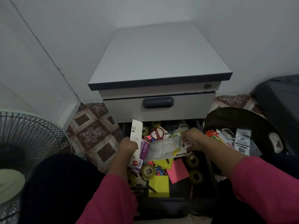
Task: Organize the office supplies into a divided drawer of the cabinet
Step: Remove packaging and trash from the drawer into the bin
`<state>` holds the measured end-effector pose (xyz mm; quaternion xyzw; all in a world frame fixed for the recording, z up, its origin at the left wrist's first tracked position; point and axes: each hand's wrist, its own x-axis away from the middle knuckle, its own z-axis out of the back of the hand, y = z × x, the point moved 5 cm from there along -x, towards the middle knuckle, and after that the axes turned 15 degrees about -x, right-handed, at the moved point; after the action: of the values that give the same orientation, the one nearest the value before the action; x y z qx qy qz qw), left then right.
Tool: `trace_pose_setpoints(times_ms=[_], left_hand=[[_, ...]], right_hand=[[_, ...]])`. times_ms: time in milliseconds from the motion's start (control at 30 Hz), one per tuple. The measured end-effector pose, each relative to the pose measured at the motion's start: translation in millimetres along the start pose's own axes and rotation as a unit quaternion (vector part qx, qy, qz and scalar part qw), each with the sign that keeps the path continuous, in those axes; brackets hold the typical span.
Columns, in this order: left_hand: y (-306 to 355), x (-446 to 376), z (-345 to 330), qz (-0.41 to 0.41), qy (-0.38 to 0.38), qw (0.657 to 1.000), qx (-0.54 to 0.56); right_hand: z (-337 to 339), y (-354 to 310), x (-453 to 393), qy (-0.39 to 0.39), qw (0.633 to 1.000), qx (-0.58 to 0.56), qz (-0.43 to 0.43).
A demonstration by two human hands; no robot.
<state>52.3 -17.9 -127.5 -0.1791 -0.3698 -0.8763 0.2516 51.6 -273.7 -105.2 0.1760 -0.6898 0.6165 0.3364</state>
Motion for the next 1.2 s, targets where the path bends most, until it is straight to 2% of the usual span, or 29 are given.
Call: trace_pose_setpoints(times_ms=[67, 200, 300, 367, 500, 667, 800, 900, 967, 1033, 1133, 1200], left_hand=[[1, 6, 1, -0.008, -0.020, 0.999, 0.041], [11, 21, -7, -0.034, -0.094, 0.988, 0.118], [29, 35, -21, -0.036, -0.148, 0.973, 0.173], [44, 45, -34, -0.042, -0.186, 0.959, 0.208], [77, 64, -73, -0.078, -0.250, 0.942, 0.210], [118, 84, -124, -0.085, -0.315, 0.924, 0.199], [157, 96, -159, -0.102, -0.311, 0.925, 0.195], [185, 97, -185, -0.110, -0.297, 0.928, 0.195], [199, 97, -200, -0.112, -0.299, 0.928, 0.194], [205, 97, -209, -0.118, -0.293, 0.934, 0.166], [202, 93, -207, -0.139, -0.268, 0.948, 0.098], [194, 89, -201, -0.148, -0.268, 0.947, 0.100]], right_hand=[[6, -11, 6, -0.009, 0.998, 0.058, 0.013], [36, -24, 19, -0.033, 0.989, 0.140, -0.043], [63, -40, 33, -0.037, 0.984, 0.168, -0.040], [86, -54, 41, -0.016, 0.984, 0.175, -0.031], [142, -79, 57, 0.034, 0.974, 0.223, -0.004], [207, -87, 71, 0.116, 0.984, 0.135, 0.022], [234, -87, 63, 0.176, 0.981, 0.054, 0.055], [237, -85, 48, 0.179, 0.982, 0.059, 0.015], [232, -79, 39, 0.143, 0.983, 0.104, -0.057], [229, -76, 32, 0.134, 0.967, 0.193, -0.101], [224, -81, 20, 0.110, 0.941, 0.311, -0.075], [219, -85, 14, 0.094, 0.938, 0.330, -0.054]])
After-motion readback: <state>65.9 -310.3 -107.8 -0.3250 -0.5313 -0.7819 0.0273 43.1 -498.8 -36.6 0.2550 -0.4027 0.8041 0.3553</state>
